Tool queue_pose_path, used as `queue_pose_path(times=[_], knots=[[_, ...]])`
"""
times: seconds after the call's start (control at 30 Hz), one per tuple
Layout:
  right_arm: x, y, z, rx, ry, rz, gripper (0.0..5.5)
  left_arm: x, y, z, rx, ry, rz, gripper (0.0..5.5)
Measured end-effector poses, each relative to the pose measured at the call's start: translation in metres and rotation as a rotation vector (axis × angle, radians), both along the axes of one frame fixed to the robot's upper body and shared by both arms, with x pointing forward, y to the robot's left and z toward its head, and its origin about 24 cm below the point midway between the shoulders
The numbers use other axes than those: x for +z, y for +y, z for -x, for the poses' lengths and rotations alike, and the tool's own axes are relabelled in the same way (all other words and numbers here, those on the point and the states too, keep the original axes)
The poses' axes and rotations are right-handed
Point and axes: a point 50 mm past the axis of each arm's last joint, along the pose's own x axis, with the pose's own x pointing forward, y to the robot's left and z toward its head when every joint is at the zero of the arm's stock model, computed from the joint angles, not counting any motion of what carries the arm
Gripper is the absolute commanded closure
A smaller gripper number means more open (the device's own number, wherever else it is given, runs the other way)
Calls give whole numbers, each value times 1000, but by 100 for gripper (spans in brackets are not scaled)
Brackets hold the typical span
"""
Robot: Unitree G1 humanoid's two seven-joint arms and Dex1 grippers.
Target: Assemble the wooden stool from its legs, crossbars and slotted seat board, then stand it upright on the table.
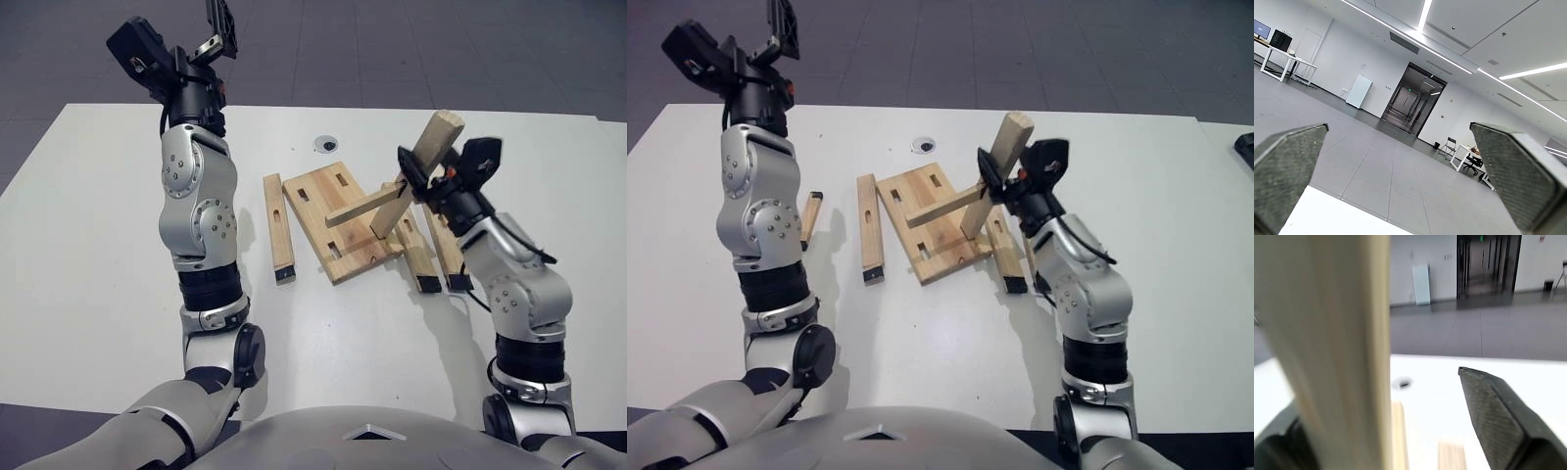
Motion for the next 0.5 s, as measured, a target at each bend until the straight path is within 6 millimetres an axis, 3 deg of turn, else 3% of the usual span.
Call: queue_pose_path(times=[0.07,0.13,0.2,0.23,0.3,0.33,0.37,0.43,0.5], knots=[[49,-8,3,44,-192,-58,98,-1,-1,-1,-6,3,-4,10],[86,-20,10,65,-332,-128,67,-1,-3,-1,-15,3,-10,10],[114,-43,12,-24,-429,-179,32,-1,-3,-1,-16,2,-12,10],[116,-57,7,-116,-424,-152,17,-1,-3,-1,-15,2,-13,10],[99,-79,-7,-286,-296,-46,11,-1,-3,0,-9,3,-19,10],[79,-87,-16,-352,-179,35,11,-2,-3,0,-7,2,-20,10],[55,-95,-21,-391,-46,99,11,-2,-2,1,-3,2,-21,10],[-14,-101,-14,-388,251,203,11,-6,1,3,15,13,-22,10],[-57,-98,3,-330,424,237,11,-10,3,5,28,23,-20,10]])
